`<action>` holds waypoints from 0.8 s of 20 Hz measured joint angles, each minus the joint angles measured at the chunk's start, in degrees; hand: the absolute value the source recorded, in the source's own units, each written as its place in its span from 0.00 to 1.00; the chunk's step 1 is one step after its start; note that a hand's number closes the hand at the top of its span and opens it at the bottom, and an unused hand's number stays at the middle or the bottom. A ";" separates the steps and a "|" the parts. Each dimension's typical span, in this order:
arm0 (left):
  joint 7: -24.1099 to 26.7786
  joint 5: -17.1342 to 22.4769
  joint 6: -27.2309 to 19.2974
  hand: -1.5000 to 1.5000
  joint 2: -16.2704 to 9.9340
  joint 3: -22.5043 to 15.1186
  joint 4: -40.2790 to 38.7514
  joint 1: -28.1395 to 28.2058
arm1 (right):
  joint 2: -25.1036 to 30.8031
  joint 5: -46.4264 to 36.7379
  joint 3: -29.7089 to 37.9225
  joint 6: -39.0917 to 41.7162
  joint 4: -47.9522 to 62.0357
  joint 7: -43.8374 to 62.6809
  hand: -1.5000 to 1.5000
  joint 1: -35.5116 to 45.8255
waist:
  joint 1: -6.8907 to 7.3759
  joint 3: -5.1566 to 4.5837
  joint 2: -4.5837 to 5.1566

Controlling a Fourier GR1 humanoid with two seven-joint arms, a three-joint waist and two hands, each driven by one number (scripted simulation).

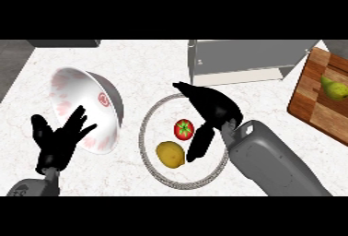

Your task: Pick the tomato from the placemat and place it in the tiered shelf

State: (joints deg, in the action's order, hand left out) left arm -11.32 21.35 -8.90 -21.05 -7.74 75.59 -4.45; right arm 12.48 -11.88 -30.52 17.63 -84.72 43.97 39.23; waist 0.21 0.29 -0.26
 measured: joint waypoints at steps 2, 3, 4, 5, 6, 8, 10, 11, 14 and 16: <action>-0.29 -0.76 -0.31 0.50 0.52 -0.18 1.30 0.67 | -1.16 -1.65 -0.41 0.93 0.89 0.75 0.00 -0.04 | 0.07 -0.02 0.01; 0.07 -1.09 -0.09 0.50 0.61 -0.16 1.35 0.89 | -1.63 -2.44 -1.05 1.29 0.56 1.76 0.00 -0.54 | 0.01 -0.03 0.00; 0.06 -1.36 -0.27 0.50 0.90 -0.17 1.95 1.29 | -1.83 -3.49 -1.47 1.35 -0.09 2.62 0.00 -1.36 | -0.03 -0.05 -0.01; -0.26 -1.54 -0.22 0.50 1.02 0.09 1.73 1.04 | -2.72 -4.77 -1.87 1.09 0.50 2.98 0.00 -1.65 | -0.02 -0.02 0.00; -0.36 -1.86 -0.42 0.50 1.33 0.16 1.76 1.11 | -3.41 -5.89 -2.35 0.81 0.13 3.95 0.00 -2.38 | -0.04 0.00 -0.02; -1.32 -1.21 0.97 0.50 0.73 1.35 1.46 0.69 | -4.21 -8.17 -2.75 0.55 -0.12 4.61 0.00 -3.45 | -0.10 -0.06 0.03; -1.77 -1.54 1.35 0.50 0.98 1.58 1.86 0.88 | -5.28 -10.72 -3.17 0.12 0.44 4.88 0.00 -4.12 | -0.05 -0.04 0.03; -1.64 -2.01 1.24 0.50 1.37 1.55 1.61 0.92 | -6.22 -11.72 -3.20 0.08 1.18 5.16 0.00 -3.88 | -0.03 -0.02 0.03; -1.94 -3.08 1.18 0.50 2.03 2.20 1.52 0.72 | -7.37 -14.87 -2.77 -0.23 3.34 3.05 0.00 -4.93 | 0.04 0.01 0.03; -1.12 -3.65 1.51 0.50 2.53 2.75 1.09 0.83 | -8.13 -16.57 -2.55 -0.42 3.86 2.32 0.00 -6.01 | 0.00 0.05 0.02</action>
State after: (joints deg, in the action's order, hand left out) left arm -12.44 17.70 -7.39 -18.51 -4.99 76.68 -3.63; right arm 4.35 -28.46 -33.08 17.21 -80.86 46.29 33.23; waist 0.21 0.34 -0.24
